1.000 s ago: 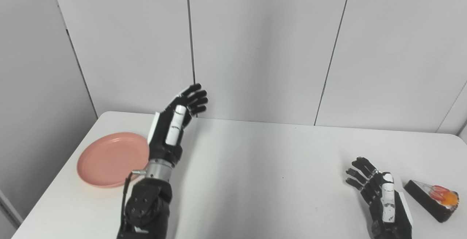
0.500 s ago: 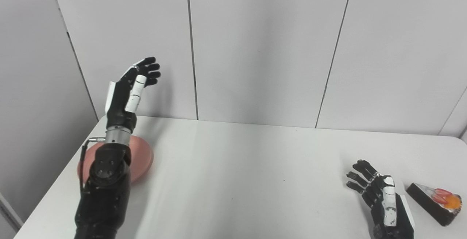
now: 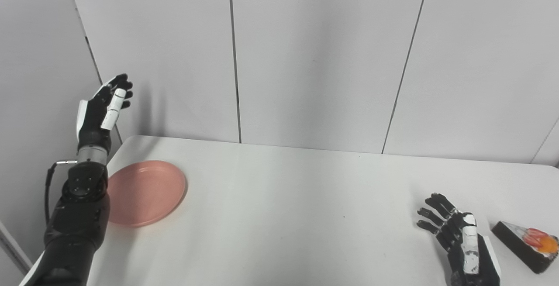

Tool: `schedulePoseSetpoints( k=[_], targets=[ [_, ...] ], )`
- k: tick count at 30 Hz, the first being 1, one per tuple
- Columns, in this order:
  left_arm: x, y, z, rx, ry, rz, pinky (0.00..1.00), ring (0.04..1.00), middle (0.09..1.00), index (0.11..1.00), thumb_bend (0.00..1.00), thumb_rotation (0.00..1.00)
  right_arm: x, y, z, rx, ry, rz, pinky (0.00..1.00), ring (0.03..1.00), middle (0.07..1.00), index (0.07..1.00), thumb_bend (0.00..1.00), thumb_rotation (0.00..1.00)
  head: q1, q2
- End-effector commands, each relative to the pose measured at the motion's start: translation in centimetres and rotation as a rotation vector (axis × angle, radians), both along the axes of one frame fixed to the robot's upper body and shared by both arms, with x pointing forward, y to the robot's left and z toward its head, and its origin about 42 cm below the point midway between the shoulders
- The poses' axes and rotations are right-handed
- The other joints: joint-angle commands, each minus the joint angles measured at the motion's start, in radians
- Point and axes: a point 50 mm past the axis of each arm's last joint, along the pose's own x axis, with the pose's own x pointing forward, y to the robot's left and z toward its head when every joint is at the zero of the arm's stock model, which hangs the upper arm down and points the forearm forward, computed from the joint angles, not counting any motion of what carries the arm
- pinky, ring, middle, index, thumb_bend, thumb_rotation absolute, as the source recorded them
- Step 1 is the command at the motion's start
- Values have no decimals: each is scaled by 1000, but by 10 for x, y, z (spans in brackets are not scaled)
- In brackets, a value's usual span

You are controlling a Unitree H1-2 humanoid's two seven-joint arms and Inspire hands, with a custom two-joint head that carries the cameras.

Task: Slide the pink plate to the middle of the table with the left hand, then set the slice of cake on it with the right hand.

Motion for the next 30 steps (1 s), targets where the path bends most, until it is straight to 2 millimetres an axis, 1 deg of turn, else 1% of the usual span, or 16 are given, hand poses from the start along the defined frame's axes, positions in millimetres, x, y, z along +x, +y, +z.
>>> schedulePoseSetpoints(
  k=[1, 2, 5, 10, 15, 19, 21, 24, 27, 29, 30],
  targets=[
    [4, 15, 38, 47, -103, 27, 772, 761, 789, 827, 622, 769, -40, 0, -61, 30, 200, -9, 723, 775, 825, 804, 893, 1000, 1, 1],
    [3, 20, 32, 40, -82, 43, 772, 761, 789, 829, 621, 766, -40, -1, -61, 29, 201, -9, 724, 775, 825, 804, 893, 1000, 1, 2],
    [-2, 34, 15, 6, -25, 71, 746, 767, 803, 850, 659, 748, -40, -1, -61, 36, 202, -10, 721, 771, 822, 803, 895, 1000, 1, 2],
    [-8, 43, -6, -51, 31, 87, 757, 752, 798, 835, 688, 752, -41, -1, -61, 35, 207, -17, 713, 760, 814, 793, 906, 1000, -2, 5],
    [-12, 46, -20, -79, 64, 79, 745, 747, 784, 837, 686, 728, -42, 0, -60, 32, 209, -15, 712, 761, 819, 795, 899, 1000, -4, 8],
    [-16, 48, -32, -113, 87, 75, 760, 775, 788, 841, 668, 710, -42, 0, -60, 34, 210, -17, 711, 763, 819, 793, 900, 1000, -5, 10],
    [-19, 49, -37, -113, 97, 82, 723, 761, 777, 830, 676, 700, -42, -1, -60, 33, 210, -17, 707, 761, 818, 792, 895, 1000, -4, 12],
    [-22, 50, -44, -125, 111, 83, 701, 742, 761, 816, 681, 690, -43, -2, -60, 34, 210, -14, 710, 761, 820, 794, 897, 1000, -4, 14],
    [-25, 50, -53, -122, 132, 90, 663, 742, 771, 817, 682, 683, -43, -2, -59, 33, 210, -14, 711, 761, 822, 794, 898, 1000, -6, 17],
    [-28, 50, -59, -101, 153, 106, 656, 732, 772, 815, 675, 692, -43, -2, -59, 29, 212, -15, 708, 760, 822, 792, 901, 1000, -8, 16],
    [-30, 50, -62, -90, 163, 113, 665, 725, 772, 817, 686, 713, -43, -2, -59, 27, 213, -16, 711, 761, 823, 795, 898, 1000, -8, 16]
  ],
)
